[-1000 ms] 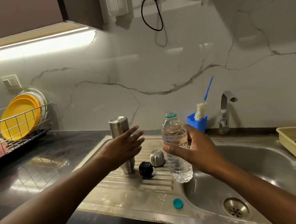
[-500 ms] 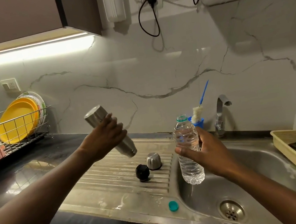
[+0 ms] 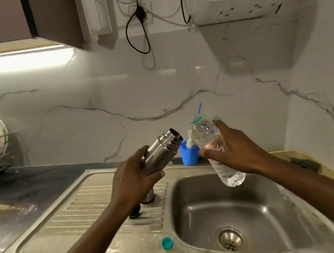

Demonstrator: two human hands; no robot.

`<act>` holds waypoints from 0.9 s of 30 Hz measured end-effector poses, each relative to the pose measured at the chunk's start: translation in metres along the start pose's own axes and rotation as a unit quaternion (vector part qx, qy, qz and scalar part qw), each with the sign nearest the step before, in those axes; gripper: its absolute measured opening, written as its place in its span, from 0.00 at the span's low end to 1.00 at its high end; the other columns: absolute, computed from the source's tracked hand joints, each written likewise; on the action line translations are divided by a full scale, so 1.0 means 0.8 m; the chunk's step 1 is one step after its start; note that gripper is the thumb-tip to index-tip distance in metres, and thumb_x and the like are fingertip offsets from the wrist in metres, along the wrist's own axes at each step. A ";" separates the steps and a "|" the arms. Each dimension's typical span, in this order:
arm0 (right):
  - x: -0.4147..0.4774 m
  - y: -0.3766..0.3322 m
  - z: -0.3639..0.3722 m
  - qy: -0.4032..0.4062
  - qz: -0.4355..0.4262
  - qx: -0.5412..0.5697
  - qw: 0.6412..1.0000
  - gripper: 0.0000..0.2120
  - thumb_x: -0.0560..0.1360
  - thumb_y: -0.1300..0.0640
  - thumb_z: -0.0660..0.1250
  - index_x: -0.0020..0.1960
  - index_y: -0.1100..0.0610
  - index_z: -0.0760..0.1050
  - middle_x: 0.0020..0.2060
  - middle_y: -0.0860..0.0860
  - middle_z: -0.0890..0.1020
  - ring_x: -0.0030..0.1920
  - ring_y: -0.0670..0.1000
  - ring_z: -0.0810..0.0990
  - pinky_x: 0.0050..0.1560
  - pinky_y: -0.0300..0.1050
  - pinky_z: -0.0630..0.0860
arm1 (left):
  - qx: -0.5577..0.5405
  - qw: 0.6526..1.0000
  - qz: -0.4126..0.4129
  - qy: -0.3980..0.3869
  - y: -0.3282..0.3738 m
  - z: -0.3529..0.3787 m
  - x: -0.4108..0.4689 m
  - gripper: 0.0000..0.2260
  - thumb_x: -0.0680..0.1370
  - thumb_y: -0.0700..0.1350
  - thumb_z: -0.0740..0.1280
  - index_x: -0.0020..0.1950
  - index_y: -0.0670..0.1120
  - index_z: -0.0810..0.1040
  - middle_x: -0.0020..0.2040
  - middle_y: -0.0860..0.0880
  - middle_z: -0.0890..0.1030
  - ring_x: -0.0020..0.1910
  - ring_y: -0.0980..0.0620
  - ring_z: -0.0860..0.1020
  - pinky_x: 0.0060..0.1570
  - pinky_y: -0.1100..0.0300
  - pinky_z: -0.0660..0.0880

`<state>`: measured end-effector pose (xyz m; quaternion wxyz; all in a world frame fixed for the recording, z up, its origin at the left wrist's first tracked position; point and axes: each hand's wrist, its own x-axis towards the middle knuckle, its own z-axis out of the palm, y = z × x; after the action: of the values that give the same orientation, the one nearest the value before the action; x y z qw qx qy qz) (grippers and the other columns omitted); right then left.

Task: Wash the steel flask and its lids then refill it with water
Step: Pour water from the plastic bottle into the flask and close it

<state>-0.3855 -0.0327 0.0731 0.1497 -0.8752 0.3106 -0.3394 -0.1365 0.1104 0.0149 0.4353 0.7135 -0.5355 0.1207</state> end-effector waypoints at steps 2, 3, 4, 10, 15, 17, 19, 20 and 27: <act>0.000 0.004 -0.014 -0.024 -0.013 -0.049 0.998 0.32 0.73 0.42 0.77 0.70 0.47 0.66 0.57 0.47 0.79 0.53 0.50 0.81 0.55 0.50 0.78 | -0.036 0.999 -0.031 -0.011 0.004 0.018 -0.006 0.37 0.66 0.60 0.82 0.73 0.58 0.75 0.50 0.56 0.83 0.47 0.52 0.82 0.51 0.51 0.81; 0.000 0.006 -0.021 -0.038 -0.021 -0.073 0.996 0.33 0.73 0.43 0.77 0.72 0.47 0.65 0.58 0.46 0.78 0.54 0.49 0.80 0.55 0.49 0.77 | -0.048 0.998 -0.039 -0.014 0.005 0.026 -0.009 0.37 0.66 0.60 0.82 0.73 0.58 0.75 0.50 0.57 0.83 0.47 0.53 0.82 0.51 0.52 0.80; 0.000 0.007 -0.026 -0.048 -0.030 -0.097 0.994 0.34 0.74 0.43 0.76 0.73 0.48 0.65 0.59 0.46 0.77 0.56 0.49 0.79 0.56 0.49 0.77 | -0.061 0.997 -0.045 -0.014 0.005 0.032 -0.012 0.37 0.66 0.59 0.83 0.73 0.57 0.76 0.50 0.58 0.82 0.47 0.53 0.82 0.50 0.54 0.79; 0.012 0.010 -0.060 -0.096 -0.099 -0.279 0.950 0.35 0.75 0.38 0.72 0.76 0.45 0.61 0.70 0.50 0.74 0.63 0.54 0.78 0.58 0.53 0.79 | -0.132 0.989 -0.062 -0.030 0.015 0.060 -0.023 0.40 0.64 0.56 0.85 0.74 0.53 0.77 0.51 0.58 0.81 0.50 0.54 0.82 0.51 0.60 0.76; 0.025 0.011 -0.079 -0.090 -0.178 -0.420 0.886 0.36 0.76 0.43 0.72 0.78 0.44 0.58 0.66 0.49 0.75 0.59 0.51 0.77 0.48 0.45 0.79 | -0.140 0.987 -0.052 -0.051 0.018 0.073 -0.030 0.40 0.61 0.67 0.78 0.72 0.59 0.77 0.52 0.60 0.84 0.48 0.57 0.83 0.51 0.51 0.82; 0.029 0.011 -0.088 -0.079 -0.198 -0.452 0.866 0.37 0.76 0.44 0.73 0.78 0.44 0.58 0.64 0.49 0.75 0.58 0.51 0.76 0.46 0.45 0.79 | -0.149 0.986 -0.043 -0.056 0.019 0.080 -0.031 0.40 0.61 0.67 0.77 0.73 0.61 0.77 0.53 0.60 0.85 0.48 0.59 0.83 0.51 0.51 0.82; 0.032 0.010 -0.095 -0.071 -0.217 -0.480 0.847 0.37 0.76 0.46 0.74 0.78 0.45 0.58 0.65 0.50 0.75 0.59 0.51 0.76 0.46 0.43 0.76 | -0.163 0.984 -0.038 -0.059 0.022 0.084 -0.031 0.39 0.62 0.66 0.78 0.73 0.62 0.76 0.53 0.61 0.85 0.49 0.61 0.83 0.52 0.52 0.83; 0.033 0.010 -0.098 -0.069 -0.224 -0.494 0.837 0.37 0.76 0.47 0.74 0.78 0.45 0.58 0.65 0.50 0.74 0.59 0.51 0.75 0.46 0.42 0.75 | -0.170 0.983 -0.037 -0.061 0.024 0.087 -0.032 0.39 0.63 0.64 0.80 0.73 0.62 0.76 0.54 0.61 0.84 0.49 0.62 0.83 0.52 0.55 0.82; 0.034 0.007 -0.114 -0.043 -0.253 -0.555 0.791 0.37 0.75 0.51 0.76 0.78 0.48 0.61 0.65 0.54 0.76 0.57 0.54 0.77 0.45 0.45 0.72 | -0.225 0.971 -0.027 -0.072 0.037 0.103 -0.036 0.37 0.67 0.53 0.84 0.74 0.61 0.74 0.56 0.64 0.81 0.50 0.70 0.80 0.47 0.75 0.74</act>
<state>-0.4347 -0.0592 0.1503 -0.4398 -0.8687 0.2063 -0.0969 -0.1978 0.0661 -0.0376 0.5480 0.6183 -0.5596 -0.0658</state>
